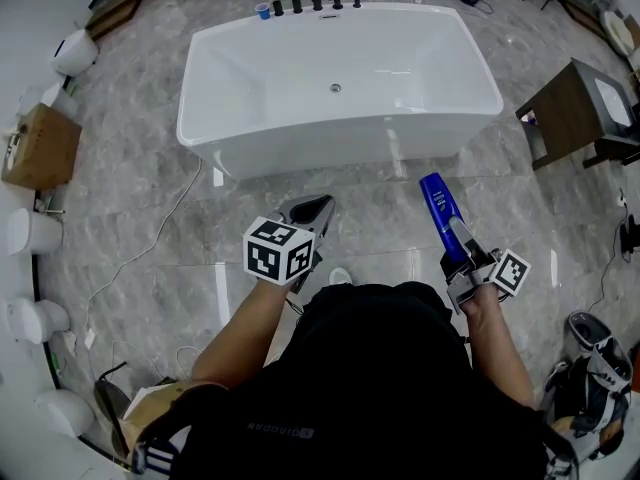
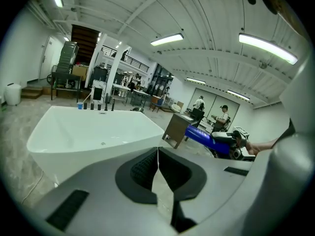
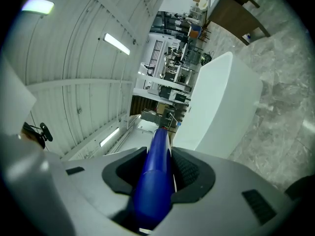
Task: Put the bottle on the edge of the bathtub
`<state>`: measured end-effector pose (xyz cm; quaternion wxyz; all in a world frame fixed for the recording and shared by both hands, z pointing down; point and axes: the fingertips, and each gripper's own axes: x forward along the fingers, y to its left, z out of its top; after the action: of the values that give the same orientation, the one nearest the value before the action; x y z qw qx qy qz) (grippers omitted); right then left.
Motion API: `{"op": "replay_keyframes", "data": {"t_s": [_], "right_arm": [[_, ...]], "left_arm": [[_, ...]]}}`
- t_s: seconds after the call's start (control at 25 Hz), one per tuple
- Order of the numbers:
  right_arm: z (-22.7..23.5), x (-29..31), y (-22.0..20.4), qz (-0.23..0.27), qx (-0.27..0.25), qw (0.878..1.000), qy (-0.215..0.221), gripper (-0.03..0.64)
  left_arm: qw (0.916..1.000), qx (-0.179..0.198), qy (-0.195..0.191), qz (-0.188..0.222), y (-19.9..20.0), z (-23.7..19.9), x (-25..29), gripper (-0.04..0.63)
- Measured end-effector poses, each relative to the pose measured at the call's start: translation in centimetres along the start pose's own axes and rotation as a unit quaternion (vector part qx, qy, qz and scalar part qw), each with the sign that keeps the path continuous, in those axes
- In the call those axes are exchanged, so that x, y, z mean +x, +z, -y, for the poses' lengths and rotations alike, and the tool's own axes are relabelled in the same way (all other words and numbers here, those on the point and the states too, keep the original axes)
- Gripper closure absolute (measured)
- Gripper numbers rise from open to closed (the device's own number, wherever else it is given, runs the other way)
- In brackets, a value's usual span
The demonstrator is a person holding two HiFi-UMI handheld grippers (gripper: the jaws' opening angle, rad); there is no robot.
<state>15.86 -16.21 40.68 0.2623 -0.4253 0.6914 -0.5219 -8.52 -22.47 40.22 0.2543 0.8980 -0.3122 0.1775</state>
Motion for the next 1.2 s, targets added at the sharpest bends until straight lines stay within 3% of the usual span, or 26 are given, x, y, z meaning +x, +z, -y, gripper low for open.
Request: {"op": "replay_keyframes", "data": {"t_s": [0.48,0.8,1.0,1.2], "right_arm": [[2.8,3.6,1.0,-0.017,0.006,0.999,-0.049,0.451],[7.4,8.9,4.3,-0.069,-0.010,0.994,-0.081,0.451],[11.0,13.3,5.5,-0.123,-0.027,0.985,-0.115,0.451],[15.6,16.9,5.4,-0.189,-0.039,0.968,-0.162,0.451]], "left_arm": [[0.9996,-0.029,0.005,-0.008,-0.5,-3.2,1.3,0.577],[0.9980,-0.044,0.042,-0.016,0.4,-6.2,4.4,0.577],[0.9957,-0.059,0.068,-0.025,1.0,-8.7,6.0,0.577],[0.9931,-0.084,0.074,-0.036,0.9,-10.2,8.4,0.577]]}}
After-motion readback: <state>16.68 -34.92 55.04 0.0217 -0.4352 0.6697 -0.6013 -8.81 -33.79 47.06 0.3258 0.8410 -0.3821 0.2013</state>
